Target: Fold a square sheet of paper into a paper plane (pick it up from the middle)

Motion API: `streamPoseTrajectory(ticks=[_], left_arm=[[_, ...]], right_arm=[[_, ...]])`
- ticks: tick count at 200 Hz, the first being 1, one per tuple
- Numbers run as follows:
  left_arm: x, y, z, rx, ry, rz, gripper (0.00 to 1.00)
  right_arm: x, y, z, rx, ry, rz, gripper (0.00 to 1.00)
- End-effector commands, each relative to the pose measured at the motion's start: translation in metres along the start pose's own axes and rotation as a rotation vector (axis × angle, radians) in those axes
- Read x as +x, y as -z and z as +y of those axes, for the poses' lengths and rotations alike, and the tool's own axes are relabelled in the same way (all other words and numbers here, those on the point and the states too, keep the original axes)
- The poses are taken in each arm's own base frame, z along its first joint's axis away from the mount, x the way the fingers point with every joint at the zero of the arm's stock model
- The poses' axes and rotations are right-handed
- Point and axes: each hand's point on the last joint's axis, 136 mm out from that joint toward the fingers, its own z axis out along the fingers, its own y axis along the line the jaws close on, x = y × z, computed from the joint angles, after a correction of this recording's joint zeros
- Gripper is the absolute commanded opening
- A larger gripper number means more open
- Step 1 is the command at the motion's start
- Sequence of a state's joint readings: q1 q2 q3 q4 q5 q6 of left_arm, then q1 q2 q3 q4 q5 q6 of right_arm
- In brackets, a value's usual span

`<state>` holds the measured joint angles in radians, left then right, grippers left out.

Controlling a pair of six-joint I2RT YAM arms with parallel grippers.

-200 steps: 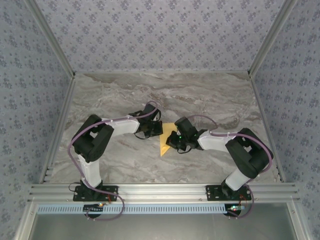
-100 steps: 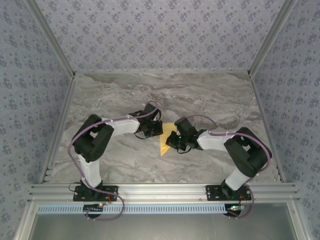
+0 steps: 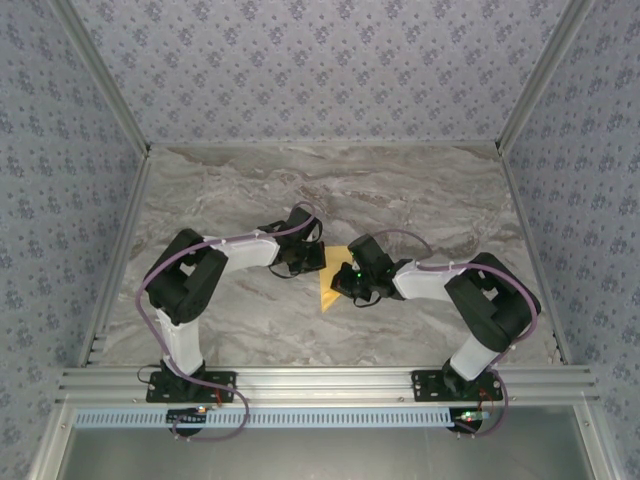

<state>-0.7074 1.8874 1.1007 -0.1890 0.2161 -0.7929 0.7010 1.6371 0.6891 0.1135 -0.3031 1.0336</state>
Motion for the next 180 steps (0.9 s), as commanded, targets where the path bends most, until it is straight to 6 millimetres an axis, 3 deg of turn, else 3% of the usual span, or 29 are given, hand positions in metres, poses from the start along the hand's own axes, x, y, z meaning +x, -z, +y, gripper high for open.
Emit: streamPoseTrajectory(ticks=[1,123,180], left_arm=[[0.018,-0.011,0.018,-0.071,-0.008,0.073,0.00],[0.019,-0.011,0.018,-0.072,-0.009,0.075,0.00],[0.010,-0.002,0.015,-0.103,-0.049,0.050,0.00]], right_arm=[[-0.005,-0.003,0.004,-0.003,0.027,-0.013,0.00],[-0.004,-0.010,-0.001,0.002,0.038,-0.002,0.01],[0.000,0.004,0.001,0.000,0.045,-0.012,0.01]])
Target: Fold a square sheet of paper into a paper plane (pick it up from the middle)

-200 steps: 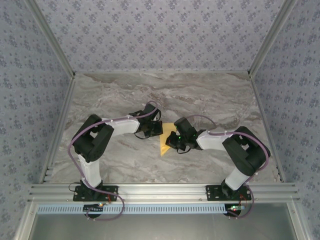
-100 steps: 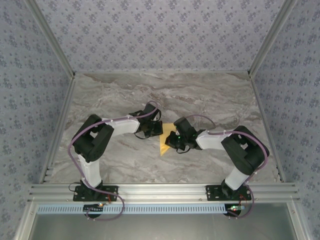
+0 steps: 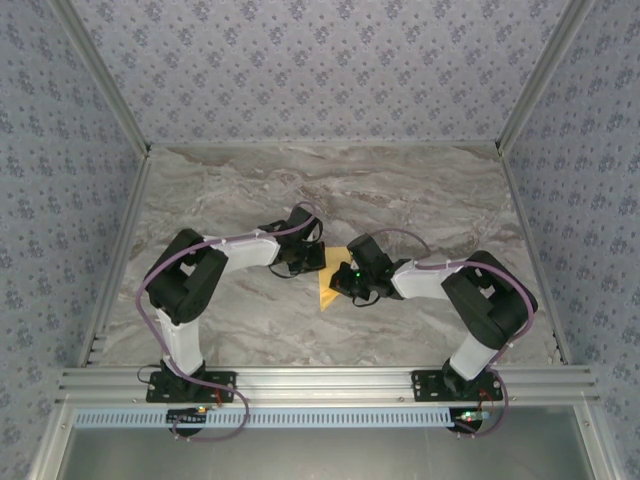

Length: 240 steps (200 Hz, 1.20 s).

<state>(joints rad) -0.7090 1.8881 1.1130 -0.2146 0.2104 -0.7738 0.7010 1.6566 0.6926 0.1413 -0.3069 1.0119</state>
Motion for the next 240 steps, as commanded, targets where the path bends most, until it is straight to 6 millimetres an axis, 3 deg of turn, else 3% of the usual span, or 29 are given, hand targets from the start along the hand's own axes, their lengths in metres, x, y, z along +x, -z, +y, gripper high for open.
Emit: streamPoseTrajectory(ticks=[1,57,240], left_arm=[[0.009,-0.004,0.015,-0.089,-0.031,0.043,0.00],[0.011,-0.009,0.017,-0.097,-0.028,0.057,0.00],[0.014,-0.011,0.015,-0.089,-0.029,0.065,0.00]], right_arm=[[0.002,0.008,-0.001,0.013,0.019,-0.009,0.01],[0.003,0.013,0.003,-0.002,0.034,-0.012,0.01],[-0.001,0.003,0.005,-0.021,0.053,-0.013,0.01]])
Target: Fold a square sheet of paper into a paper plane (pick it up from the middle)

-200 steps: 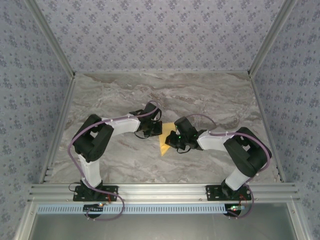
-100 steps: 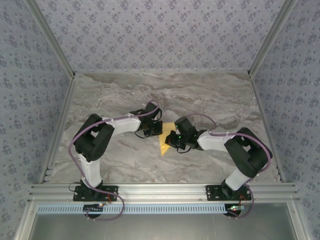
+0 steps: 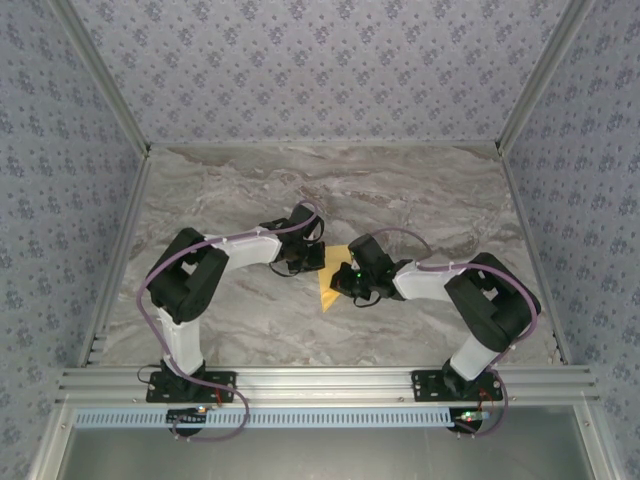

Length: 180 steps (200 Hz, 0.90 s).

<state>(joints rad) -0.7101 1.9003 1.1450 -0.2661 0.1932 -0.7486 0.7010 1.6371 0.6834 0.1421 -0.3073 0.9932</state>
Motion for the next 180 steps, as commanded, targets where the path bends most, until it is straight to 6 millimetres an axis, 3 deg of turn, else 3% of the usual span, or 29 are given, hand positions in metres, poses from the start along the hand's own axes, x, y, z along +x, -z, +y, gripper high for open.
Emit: streamPoseTrajectory(ticks=[1,180], left_arm=[[0.015,-0.012,0.011,-0.055,-0.011,0.054,0.00],[0.014,-0.010,0.008,-0.048,-0.015,0.054,0.00]], right_arm=[[-0.001,-0.001,0.003,-0.012,0.031,-0.007,0.01],[0.001,-0.011,-0.010,0.016,0.026,0.013,0.01]])
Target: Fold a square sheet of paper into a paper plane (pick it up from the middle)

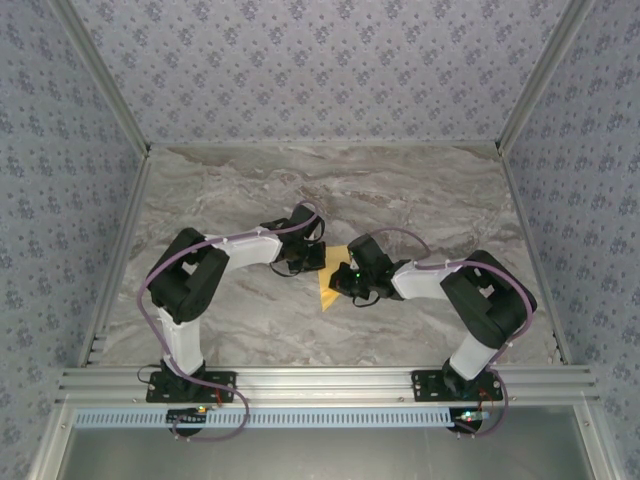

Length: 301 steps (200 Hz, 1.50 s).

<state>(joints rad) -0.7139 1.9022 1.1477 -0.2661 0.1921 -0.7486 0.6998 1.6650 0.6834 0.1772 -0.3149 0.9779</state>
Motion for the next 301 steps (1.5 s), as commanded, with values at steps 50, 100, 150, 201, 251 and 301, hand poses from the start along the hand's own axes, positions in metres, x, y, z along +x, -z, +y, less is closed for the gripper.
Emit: streamPoseTrajectory(ticks=[50,100,150,201,251,301], left_arm=[[-0.006,0.018,-0.009,-0.009,-0.008,-0.013,0.11],[-0.024,0.058,0.011,-0.053,0.092,-0.140,0.28],[-0.011,0.078,0.031,-0.034,0.166,-0.195,0.31],[0.009,0.082,0.022,0.089,0.176,-0.163,0.25],[0.029,0.070,-0.004,0.223,0.155,-0.099,0.13],[0.033,0.048,-0.020,0.270,0.121,-0.044,0.03]], right_arm=[[0.009,-0.008,-0.026,0.084,-0.008,0.033,0.09],[0.012,-0.010,-0.032,0.104,-0.020,0.045,0.31],[0.011,-0.010,-0.032,0.111,-0.014,0.055,0.45],[0.013,-0.007,-0.040,0.152,-0.015,0.060,0.35],[0.015,-0.005,-0.055,0.221,-0.001,0.081,0.16],[0.015,-0.008,-0.057,0.233,0.008,0.106,0.04]])
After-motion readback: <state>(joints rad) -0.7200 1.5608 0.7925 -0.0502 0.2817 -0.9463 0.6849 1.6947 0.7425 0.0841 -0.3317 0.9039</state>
